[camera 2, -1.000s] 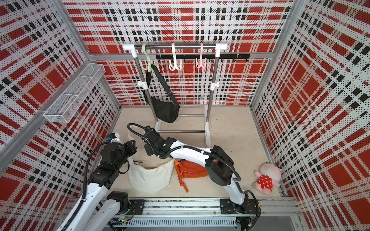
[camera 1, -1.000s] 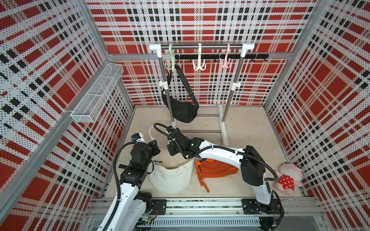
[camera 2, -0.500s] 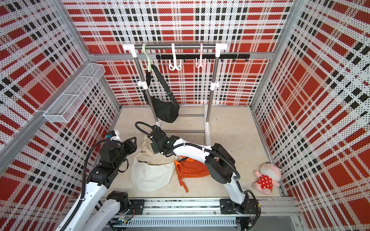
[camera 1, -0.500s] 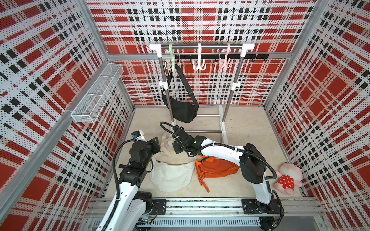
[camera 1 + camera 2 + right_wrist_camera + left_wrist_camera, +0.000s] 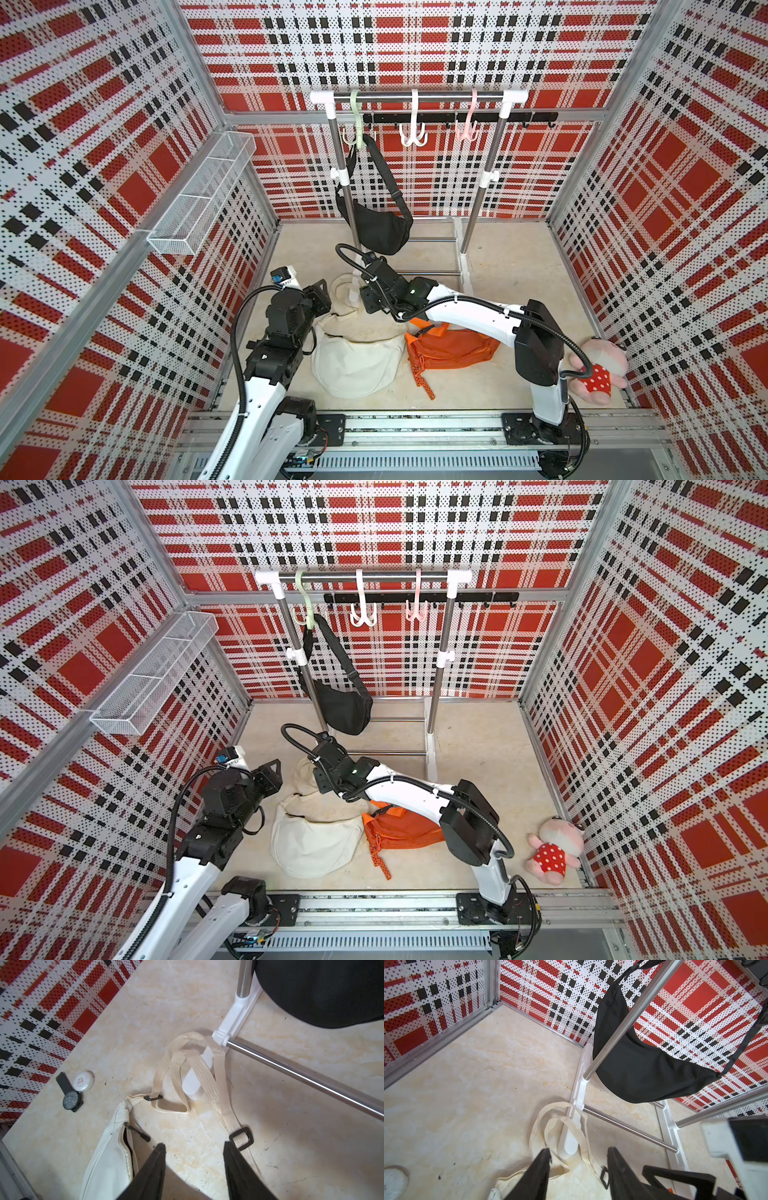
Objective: Take the bag off the hook
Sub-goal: Place the bag at the center of the board, then pick up the bag from the hook.
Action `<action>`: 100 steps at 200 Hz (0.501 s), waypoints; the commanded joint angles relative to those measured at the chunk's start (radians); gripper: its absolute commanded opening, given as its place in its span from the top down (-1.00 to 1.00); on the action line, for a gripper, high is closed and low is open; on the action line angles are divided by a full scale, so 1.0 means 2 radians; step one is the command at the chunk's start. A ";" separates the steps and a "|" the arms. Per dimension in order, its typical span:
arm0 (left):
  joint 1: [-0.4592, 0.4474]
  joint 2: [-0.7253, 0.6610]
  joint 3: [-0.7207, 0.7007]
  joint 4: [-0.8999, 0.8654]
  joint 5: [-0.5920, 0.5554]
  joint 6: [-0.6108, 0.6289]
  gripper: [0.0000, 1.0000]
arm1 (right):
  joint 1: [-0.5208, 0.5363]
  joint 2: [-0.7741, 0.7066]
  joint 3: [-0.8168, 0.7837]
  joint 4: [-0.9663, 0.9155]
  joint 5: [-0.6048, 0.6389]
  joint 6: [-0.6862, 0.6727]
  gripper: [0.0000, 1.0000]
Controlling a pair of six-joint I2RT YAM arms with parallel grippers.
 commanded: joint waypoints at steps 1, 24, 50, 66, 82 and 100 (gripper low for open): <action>0.002 0.001 0.020 0.009 0.003 0.013 0.03 | 0.002 -0.029 0.001 0.000 0.017 -0.008 0.00; 0.002 0.002 0.023 0.009 0.005 0.017 0.03 | 0.003 -0.038 0.000 0.000 0.023 -0.012 -0.01; 0.003 0.003 0.025 0.009 0.010 0.023 -0.04 | 0.002 -0.048 -0.003 0.001 0.033 -0.014 -0.02; 0.002 0.004 0.028 0.009 0.015 0.025 -0.04 | 0.003 -0.056 -0.010 0.006 0.037 -0.014 -0.02; 0.002 0.006 0.031 0.010 0.020 0.029 -0.04 | 0.003 -0.064 -0.016 0.012 0.042 -0.014 -0.02; 0.003 0.009 0.034 0.014 0.025 0.033 -0.04 | 0.002 -0.074 -0.023 0.016 0.048 -0.015 -0.02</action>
